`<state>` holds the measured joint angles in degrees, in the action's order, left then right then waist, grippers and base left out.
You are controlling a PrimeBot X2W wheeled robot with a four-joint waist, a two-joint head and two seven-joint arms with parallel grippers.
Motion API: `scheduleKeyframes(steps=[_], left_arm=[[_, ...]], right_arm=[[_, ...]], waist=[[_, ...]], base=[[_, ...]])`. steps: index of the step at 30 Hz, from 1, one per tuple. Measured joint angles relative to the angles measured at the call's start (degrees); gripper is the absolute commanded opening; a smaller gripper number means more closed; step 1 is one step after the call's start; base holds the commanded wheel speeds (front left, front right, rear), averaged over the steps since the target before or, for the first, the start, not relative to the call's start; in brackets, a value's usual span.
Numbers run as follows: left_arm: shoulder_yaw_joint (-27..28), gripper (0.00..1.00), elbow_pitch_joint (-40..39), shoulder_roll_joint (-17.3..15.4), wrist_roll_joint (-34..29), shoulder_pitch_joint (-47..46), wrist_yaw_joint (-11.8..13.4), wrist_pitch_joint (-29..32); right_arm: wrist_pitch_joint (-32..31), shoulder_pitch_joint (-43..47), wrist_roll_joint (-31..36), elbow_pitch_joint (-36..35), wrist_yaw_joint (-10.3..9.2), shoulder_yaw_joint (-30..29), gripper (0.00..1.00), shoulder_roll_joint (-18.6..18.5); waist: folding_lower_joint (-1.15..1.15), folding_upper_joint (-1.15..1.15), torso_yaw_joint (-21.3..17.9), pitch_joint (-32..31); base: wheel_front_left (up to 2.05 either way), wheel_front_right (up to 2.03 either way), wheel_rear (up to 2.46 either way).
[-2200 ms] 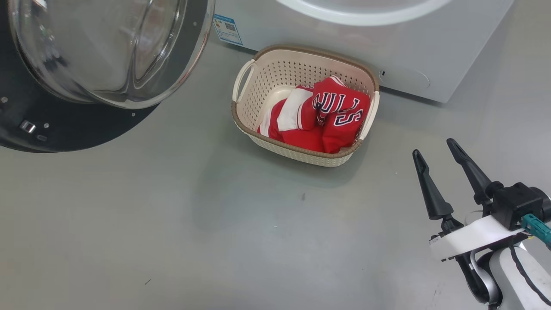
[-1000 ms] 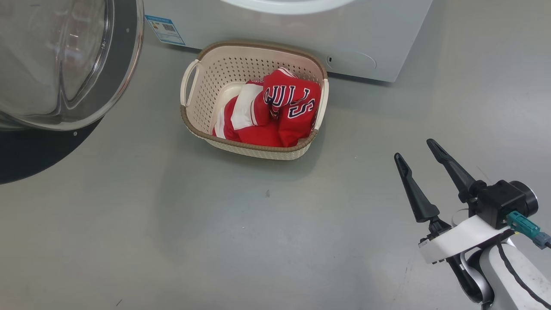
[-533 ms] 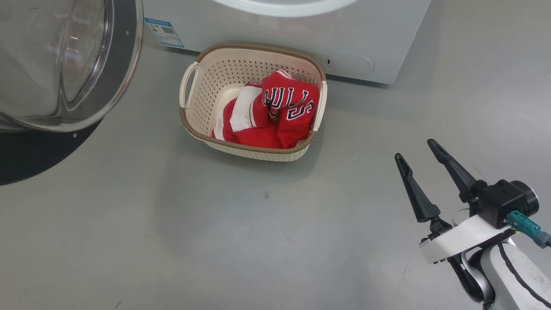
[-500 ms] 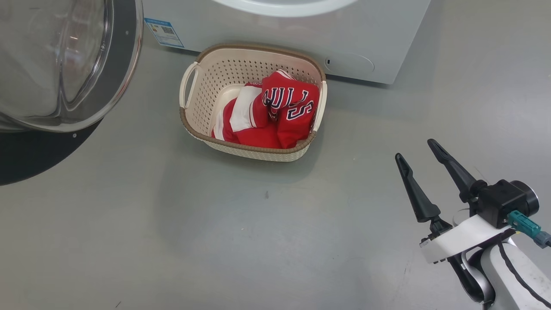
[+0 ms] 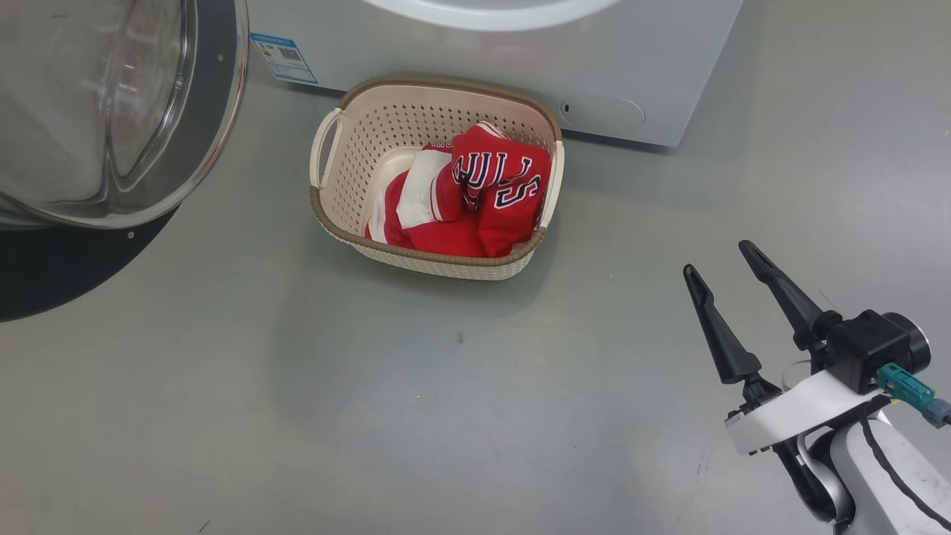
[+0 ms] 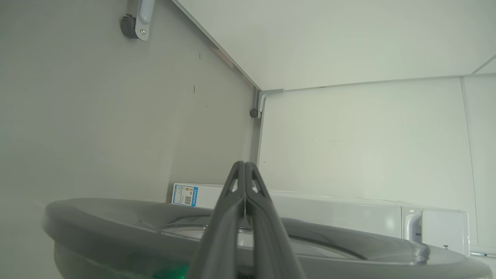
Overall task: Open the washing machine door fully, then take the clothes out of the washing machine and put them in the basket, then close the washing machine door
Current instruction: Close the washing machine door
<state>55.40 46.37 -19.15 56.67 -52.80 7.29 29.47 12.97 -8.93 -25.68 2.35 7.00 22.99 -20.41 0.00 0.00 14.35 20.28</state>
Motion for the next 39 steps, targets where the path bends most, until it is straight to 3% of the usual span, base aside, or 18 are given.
scheduleKeyframes(steps=[27,39], left_arm=[[-2.8,0.00,2.3,-0.4,-1.3,-0.2,-0.1,8.4],[-6.1,0.00,2.3,2.3,-0.8,2.0,-3.4,15.4]], right_arm=[[0.5,0.0,0.0,1.8,0.00,0.2,1.00,1.4],[0.6,0.0,0.0,2.6,0.00,0.3,1.00,1.5]], waist=[[0.00,0.00,1.2,-2.7],[0.00,0.00,1.4,-3.0]], base=[[0.00,0.00,0.00],[0.00,0.00,0.00]])
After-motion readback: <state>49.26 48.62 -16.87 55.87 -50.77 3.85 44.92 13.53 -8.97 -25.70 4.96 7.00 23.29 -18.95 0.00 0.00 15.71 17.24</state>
